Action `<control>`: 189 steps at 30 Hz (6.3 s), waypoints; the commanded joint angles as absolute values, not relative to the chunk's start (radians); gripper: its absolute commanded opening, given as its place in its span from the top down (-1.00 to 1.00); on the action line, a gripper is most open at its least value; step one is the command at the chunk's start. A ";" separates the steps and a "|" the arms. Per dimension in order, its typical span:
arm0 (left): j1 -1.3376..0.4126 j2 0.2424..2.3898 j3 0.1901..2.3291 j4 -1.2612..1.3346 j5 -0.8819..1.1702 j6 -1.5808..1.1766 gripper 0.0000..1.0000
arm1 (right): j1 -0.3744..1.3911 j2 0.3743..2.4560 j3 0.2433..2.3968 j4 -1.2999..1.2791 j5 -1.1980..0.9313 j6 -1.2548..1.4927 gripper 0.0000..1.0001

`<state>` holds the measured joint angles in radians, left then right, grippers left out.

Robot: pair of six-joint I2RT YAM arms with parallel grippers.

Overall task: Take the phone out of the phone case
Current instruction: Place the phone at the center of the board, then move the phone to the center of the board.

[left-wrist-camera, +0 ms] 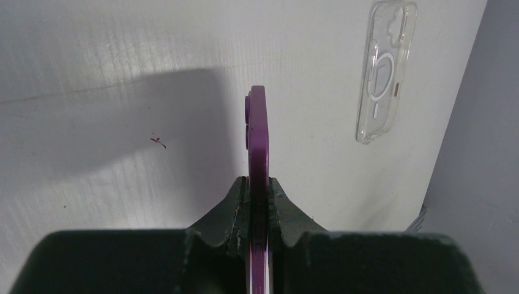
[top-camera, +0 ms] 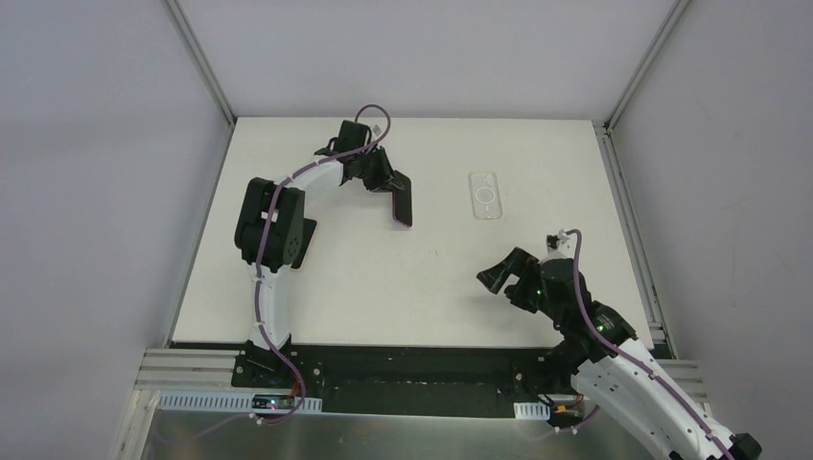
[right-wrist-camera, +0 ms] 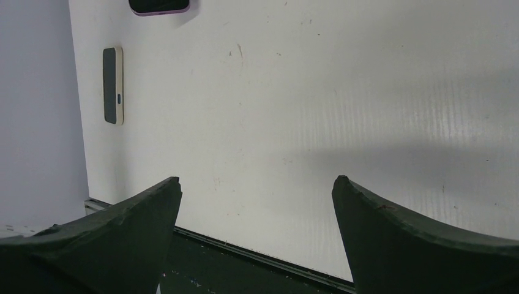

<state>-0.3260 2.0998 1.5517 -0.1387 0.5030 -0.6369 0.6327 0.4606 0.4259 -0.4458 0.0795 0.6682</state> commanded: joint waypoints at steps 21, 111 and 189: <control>-0.316 2.133 1.575 -0.083 0.554 -0.667 0.90 | 0.635 0.427 0.437 -0.437 0.091 0.658 -0.94; 0.004 1.518 0.778 -0.239 0.082 -0.680 -0.36 | 0.635 0.411 0.449 -0.406 0.047 0.645 -0.95; 0.004 1.429 0.587 -0.031 0.079 -0.859 0.08 | 0.917 2.372 1.796 -0.129 -0.323 0.674 0.10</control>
<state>0.0269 1.4124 0.6346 -0.0105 0.0780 -0.8368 0.8974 2.3489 1.7630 -0.0780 -0.3416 0.6964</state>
